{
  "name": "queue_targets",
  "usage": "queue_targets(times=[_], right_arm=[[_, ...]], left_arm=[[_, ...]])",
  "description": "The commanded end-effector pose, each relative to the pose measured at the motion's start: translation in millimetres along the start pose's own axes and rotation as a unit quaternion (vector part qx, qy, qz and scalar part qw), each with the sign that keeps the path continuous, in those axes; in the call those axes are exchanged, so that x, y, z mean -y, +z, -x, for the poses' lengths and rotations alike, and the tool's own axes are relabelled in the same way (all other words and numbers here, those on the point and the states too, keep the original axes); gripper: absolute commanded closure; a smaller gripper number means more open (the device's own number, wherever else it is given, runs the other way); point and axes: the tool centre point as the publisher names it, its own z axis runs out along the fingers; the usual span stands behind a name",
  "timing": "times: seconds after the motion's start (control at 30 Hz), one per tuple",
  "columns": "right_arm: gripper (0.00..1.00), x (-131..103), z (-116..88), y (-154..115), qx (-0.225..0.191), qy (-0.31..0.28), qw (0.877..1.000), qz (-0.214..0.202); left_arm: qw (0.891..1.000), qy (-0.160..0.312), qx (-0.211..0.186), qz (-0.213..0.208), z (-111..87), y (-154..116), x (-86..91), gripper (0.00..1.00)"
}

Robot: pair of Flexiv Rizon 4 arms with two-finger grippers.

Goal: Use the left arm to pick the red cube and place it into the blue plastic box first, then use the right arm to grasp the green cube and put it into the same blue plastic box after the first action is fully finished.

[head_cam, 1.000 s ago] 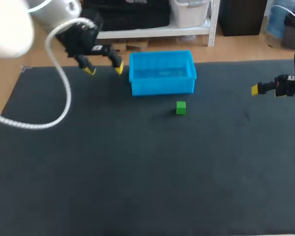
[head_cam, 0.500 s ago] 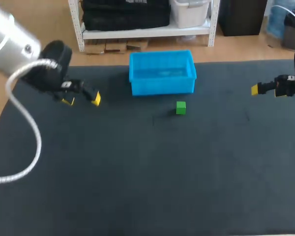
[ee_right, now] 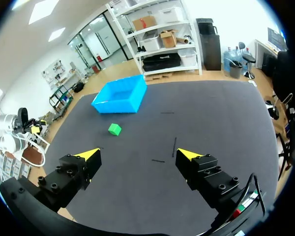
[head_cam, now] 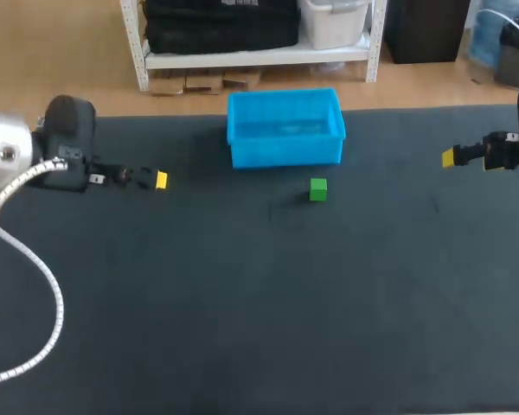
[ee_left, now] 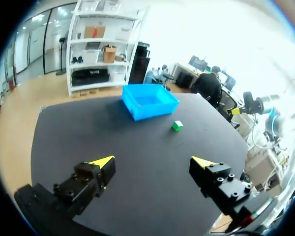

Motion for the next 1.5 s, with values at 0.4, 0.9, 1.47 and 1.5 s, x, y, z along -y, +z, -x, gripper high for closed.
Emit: queue_targets(times=[0.4,0.9,1.47,1.5], right_arm=[[0.0,0,0,0,-0.001,0.0,1.0,0.0],[0.0,-4,25,14,-0.063,-0.019,0.997,-0.035],[0.0,-31,46,109,-0.204,0.034,0.96,-0.186],[0.0,-30,44,116,-0.211,0.05,0.959,-0.185]], left_arm=[[0.999,0.009,-0.038,0.011,8.2,12,-6.9,0.0],[0.999,0.009,-0.038,0.011,8.2,12,-6.9,0.0],[0.999,0.009,-0.038,0.011,8.2,12,-6.9,0.0],[0.999,0.009,-0.038,0.011,8.2,12,-6.9,0.0]])
